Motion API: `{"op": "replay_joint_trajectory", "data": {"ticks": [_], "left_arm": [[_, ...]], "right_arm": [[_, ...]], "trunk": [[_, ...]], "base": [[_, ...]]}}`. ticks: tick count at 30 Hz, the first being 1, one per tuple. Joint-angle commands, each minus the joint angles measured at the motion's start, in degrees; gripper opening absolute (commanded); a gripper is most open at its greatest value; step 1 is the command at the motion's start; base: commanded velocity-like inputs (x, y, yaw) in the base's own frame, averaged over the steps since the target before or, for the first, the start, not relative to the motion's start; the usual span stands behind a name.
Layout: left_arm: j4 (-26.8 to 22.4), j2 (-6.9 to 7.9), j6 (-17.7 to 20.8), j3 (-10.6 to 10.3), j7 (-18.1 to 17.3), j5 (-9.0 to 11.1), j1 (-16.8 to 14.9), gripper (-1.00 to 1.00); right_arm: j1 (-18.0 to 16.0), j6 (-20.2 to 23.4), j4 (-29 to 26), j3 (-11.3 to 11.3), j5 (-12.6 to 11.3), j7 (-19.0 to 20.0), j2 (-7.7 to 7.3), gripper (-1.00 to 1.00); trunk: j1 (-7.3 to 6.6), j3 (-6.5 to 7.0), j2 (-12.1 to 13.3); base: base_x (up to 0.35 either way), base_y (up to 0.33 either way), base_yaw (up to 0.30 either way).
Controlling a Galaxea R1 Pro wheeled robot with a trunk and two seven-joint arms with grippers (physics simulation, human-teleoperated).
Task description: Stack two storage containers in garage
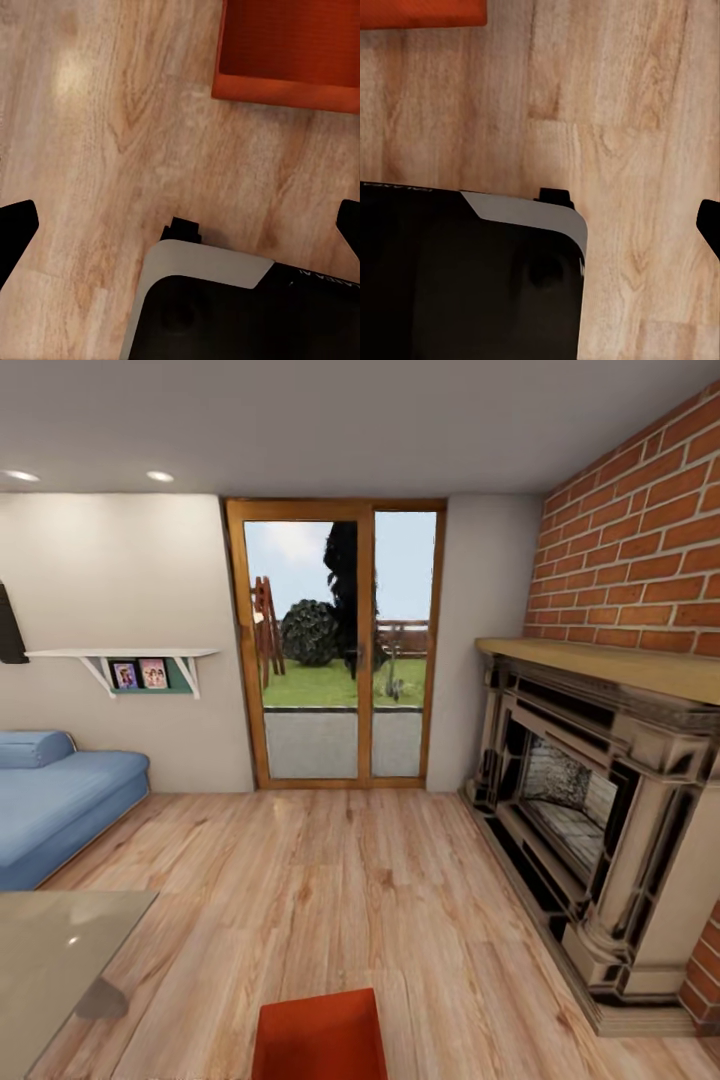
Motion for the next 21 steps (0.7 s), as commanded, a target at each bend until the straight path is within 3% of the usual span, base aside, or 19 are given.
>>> {"op": "replay_joint_trajectory", "data": {"ticks": [1,10,21], "left_arm": [[0.04,-0.01,-0.18,-0.01,0.06,0.36,-0.05,1.0],[0.04,-0.01,-0.18,-0.01,0.06,0.36,-0.05,1.0],[0.04,-0.01,-0.18,-0.01,0.06,0.36,-0.05,1.0]], "right_arm": [[-0.08,-0.29,0.16,0.43,0.13,-0.11,-0.01,1.0],[-0.08,-0.27,0.16,0.43,0.19,-0.19,0.06,1.0],[-0.08,-0.24,0.16,0.45,0.21,-0.2,0.0,1.0]], "trunk": [[0.01,-0.09,-0.07],[0.01,-0.09,-0.07],[0.01,-0.09,-0.07]], "base": [[0.012,0.0,0.104],[0.002,0.0,0.058],[0.0,0.0,0.255]]}}
